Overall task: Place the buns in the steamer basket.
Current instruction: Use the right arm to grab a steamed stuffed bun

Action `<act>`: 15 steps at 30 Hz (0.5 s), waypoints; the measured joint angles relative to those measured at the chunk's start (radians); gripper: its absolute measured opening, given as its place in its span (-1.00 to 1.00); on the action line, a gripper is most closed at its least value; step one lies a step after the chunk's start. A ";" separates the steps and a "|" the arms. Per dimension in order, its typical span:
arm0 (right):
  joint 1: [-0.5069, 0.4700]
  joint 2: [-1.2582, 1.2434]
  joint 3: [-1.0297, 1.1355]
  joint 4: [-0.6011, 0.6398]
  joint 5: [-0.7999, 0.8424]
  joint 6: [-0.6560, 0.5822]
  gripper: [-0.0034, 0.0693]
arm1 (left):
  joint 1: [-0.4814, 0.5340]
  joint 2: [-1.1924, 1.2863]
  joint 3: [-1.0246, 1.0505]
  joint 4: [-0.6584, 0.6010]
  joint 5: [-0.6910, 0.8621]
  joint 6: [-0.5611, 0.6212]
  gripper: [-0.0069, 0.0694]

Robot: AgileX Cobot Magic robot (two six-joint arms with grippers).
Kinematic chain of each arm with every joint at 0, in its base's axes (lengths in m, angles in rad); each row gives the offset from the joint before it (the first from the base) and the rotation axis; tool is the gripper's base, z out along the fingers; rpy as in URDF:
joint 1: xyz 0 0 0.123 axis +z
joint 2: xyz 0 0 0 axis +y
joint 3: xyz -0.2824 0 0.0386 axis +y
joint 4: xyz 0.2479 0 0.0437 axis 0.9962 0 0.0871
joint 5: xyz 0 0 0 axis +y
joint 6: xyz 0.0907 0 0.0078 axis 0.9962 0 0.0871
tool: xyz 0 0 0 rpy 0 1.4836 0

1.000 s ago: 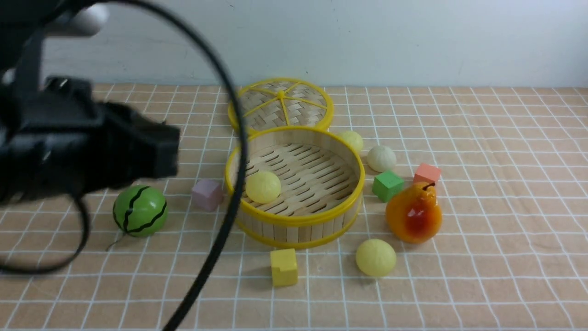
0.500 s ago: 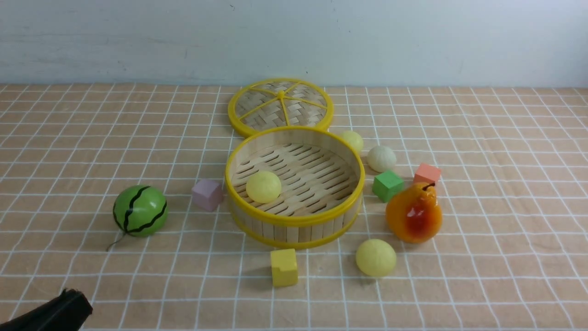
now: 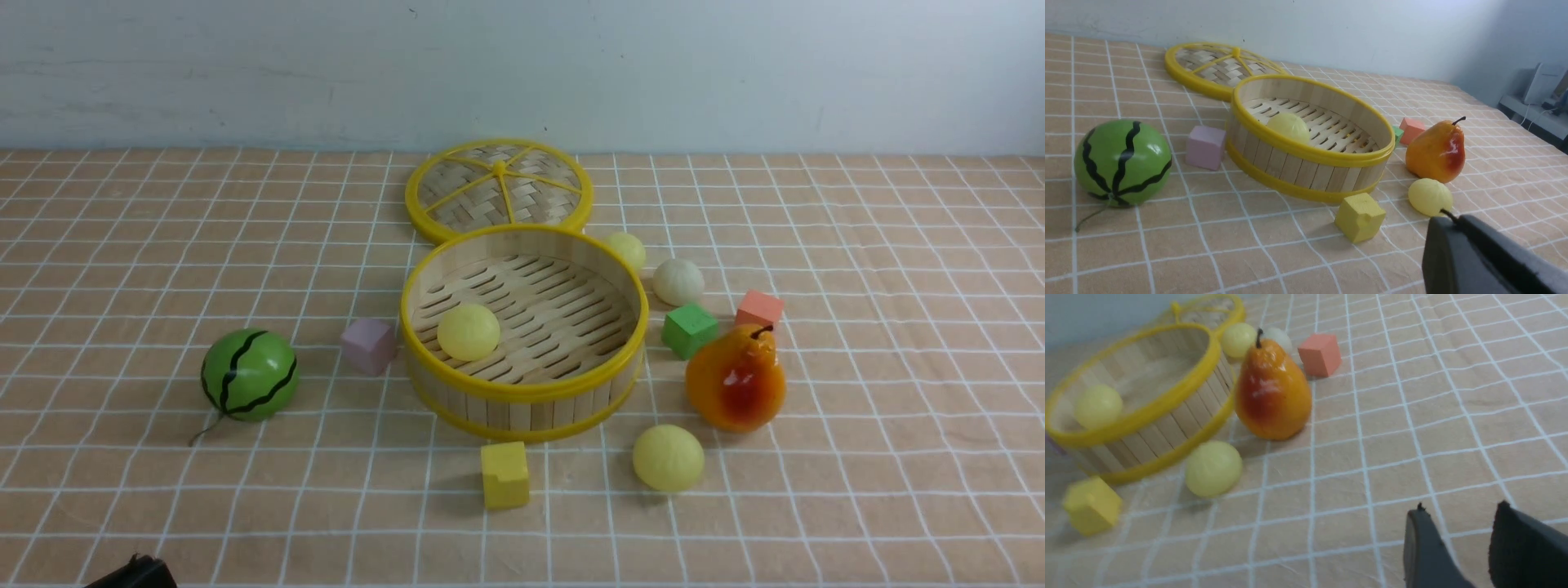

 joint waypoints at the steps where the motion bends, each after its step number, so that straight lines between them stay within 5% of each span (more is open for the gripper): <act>1: 0.000 0.000 0.000 0.077 -0.049 0.047 -0.24 | 0.000 -0.002 0.000 0.000 0.000 0.000 -0.85; 7: 0.000 0.000 -0.001 0.252 -0.200 0.106 -0.26 | 0.000 -0.002 0.000 0.000 0.000 0.000 -0.85; 11: 0.000 0.053 -0.106 0.263 -0.038 0.082 -0.46 | 0.000 -0.002 0.000 -0.001 0.000 0.000 -0.85; 15: 0.000 0.226 -0.318 0.220 0.243 -0.101 -0.68 | 0.000 -0.002 0.000 -0.002 0.000 0.000 -0.85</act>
